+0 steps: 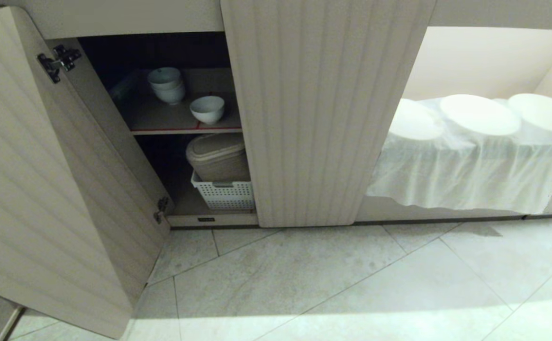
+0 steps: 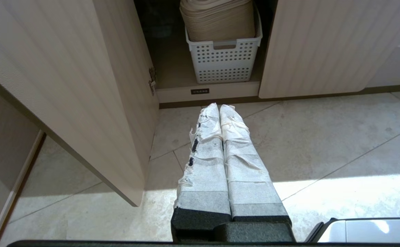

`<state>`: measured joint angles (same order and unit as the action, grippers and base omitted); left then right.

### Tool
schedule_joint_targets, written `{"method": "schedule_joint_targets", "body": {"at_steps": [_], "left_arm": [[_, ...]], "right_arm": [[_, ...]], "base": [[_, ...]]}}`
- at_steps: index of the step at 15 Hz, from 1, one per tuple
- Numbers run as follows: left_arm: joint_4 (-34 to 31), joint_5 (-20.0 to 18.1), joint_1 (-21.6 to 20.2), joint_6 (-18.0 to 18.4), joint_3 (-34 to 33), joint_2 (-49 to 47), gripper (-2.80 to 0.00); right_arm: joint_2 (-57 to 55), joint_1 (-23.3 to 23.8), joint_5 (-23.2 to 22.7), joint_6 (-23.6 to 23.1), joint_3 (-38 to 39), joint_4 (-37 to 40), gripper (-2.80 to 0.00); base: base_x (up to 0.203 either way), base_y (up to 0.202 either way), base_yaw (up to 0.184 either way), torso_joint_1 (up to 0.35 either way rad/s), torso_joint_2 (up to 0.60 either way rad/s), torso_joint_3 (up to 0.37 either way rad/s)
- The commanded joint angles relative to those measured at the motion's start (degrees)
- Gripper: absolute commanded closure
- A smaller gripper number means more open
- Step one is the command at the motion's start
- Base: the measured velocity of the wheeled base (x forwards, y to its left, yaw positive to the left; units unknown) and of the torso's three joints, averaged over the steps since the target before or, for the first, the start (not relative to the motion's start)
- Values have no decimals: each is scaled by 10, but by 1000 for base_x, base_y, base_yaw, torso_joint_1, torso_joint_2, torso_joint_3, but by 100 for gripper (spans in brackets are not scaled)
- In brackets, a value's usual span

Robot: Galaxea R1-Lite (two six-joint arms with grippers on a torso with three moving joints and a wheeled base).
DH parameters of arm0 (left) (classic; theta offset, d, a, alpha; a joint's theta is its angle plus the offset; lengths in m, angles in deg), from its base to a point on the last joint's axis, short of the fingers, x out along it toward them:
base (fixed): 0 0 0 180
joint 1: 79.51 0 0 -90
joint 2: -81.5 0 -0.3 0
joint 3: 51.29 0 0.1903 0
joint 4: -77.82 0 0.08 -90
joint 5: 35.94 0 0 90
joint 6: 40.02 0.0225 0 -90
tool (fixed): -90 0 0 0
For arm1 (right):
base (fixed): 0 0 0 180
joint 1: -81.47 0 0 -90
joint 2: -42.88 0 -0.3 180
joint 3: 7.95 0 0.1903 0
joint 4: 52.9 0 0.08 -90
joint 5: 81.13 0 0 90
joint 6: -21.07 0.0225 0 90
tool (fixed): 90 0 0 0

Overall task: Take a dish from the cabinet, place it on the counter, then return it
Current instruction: Take the bowl from the cabinet

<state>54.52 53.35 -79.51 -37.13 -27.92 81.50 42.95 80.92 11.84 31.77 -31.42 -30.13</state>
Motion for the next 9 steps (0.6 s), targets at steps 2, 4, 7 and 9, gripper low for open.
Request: {"method": "schedule_joint_targets", "body": {"at_steps": [2,4,7,9], "left_arm": [[-1,0,0,0,0,0,0],[-1,0,0,0,0,0,0],[-1,0,0,-3,0,0,0],[-2,0,0,-3,0,0,0]], "right_arm": [[-1,0,0,0,0,0,0],[-1,0,0,0,0,0,0],[-1,0,0,1,0,0,0],[-1,0,0,1,-1,0,0]], "base": [[0,0,0,0,0,0],[0,0,0,0,0,0],[0,0,0,0,0,0],[0,0,0,0,0,0]]}}
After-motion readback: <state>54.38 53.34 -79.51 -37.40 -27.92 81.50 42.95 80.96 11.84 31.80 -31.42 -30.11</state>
